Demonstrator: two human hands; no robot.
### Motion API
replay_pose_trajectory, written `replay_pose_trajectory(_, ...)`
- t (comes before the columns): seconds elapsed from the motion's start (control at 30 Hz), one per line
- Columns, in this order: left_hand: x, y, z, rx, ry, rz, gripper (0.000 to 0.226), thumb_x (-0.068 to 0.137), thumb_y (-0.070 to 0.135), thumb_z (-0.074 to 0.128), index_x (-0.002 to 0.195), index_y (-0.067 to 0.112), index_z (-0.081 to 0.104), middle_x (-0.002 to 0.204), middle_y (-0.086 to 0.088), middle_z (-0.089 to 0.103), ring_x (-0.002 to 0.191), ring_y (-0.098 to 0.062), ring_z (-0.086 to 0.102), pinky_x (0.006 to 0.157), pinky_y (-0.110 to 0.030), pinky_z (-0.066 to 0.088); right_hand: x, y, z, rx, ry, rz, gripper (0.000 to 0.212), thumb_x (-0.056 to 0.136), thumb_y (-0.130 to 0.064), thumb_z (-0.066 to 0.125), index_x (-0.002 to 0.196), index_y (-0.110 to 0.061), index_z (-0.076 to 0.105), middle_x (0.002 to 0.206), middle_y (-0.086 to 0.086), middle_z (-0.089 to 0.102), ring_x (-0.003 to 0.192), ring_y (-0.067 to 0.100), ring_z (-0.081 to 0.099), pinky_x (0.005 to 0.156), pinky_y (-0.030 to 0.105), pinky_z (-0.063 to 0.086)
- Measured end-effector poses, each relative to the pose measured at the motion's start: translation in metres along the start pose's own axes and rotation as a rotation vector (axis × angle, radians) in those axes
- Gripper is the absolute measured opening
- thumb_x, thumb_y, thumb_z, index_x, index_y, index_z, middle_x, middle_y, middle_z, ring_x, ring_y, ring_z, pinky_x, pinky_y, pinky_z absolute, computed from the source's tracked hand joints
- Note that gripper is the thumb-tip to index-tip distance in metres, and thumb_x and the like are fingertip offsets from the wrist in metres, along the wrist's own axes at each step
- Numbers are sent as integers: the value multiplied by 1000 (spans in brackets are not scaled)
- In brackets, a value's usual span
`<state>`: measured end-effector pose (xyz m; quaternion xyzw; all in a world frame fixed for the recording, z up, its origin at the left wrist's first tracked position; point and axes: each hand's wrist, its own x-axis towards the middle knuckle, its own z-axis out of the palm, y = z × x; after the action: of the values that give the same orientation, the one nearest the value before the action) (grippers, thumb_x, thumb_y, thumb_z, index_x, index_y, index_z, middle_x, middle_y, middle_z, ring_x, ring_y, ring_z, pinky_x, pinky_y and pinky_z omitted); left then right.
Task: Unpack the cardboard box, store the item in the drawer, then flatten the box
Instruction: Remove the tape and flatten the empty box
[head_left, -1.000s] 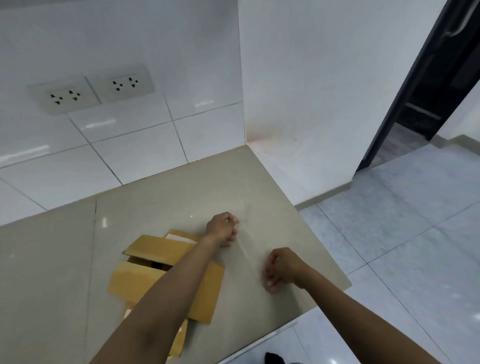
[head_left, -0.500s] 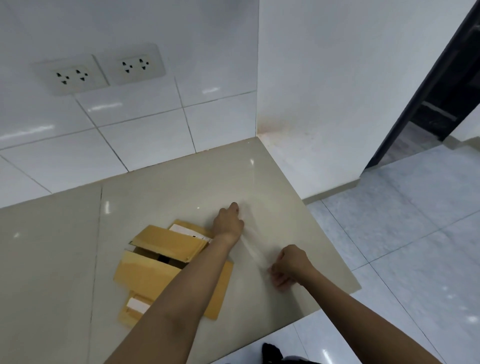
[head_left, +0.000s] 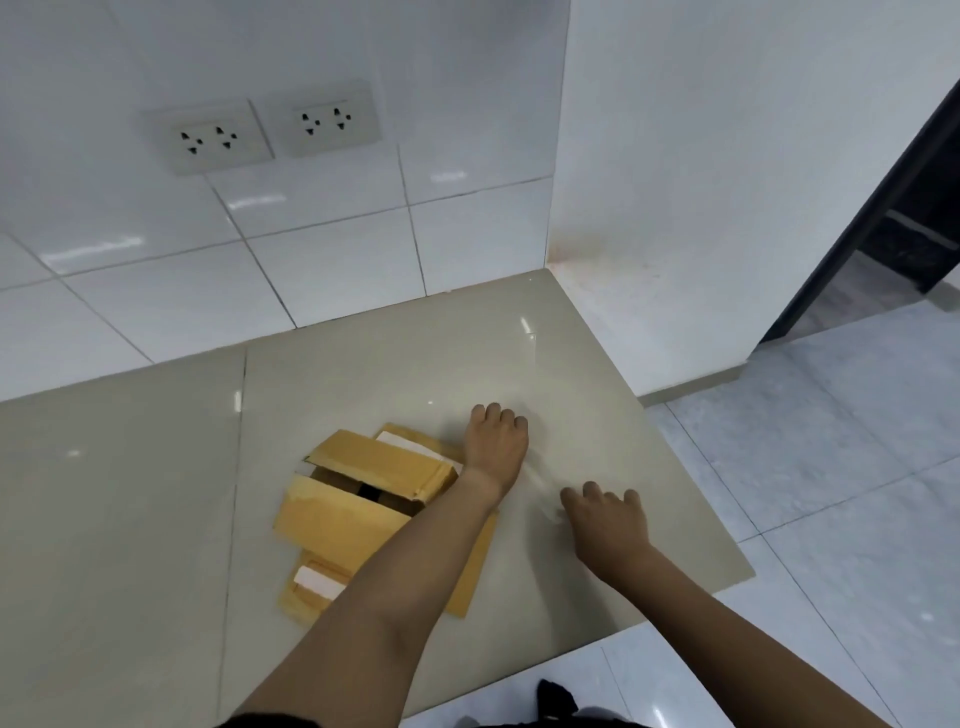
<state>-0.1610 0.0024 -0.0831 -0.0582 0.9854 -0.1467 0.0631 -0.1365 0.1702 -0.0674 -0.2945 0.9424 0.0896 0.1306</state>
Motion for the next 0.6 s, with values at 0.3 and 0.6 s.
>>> replay_pose_trajectory(0.3, -5, -42, -51, -484, 38, -145, 46, 89, 20, 47, 133, 11, 42, 117, -11, 65, 106, -33, 59, 92, -43, 36, -1, -25, -64, -90, 114, -41, 26, 90, -33, 51, 109, -19, 59, 105, 0, 63, 97, 23, 62, 91, 39, 31)
replay_pose_trajectory(0.6, -127, -133, -63, -944, 457, -933, 72, 86, 25, 58, 149, 19, 23, 160, -9, 21, 143, -34, 24, 105, -56, 32, 17, -121, -97, 374, 225, -499, 60, 87, -51, 55, 136, -19, 42, 129, 5, 53, 112, 28, 54, 87, 42, 48)
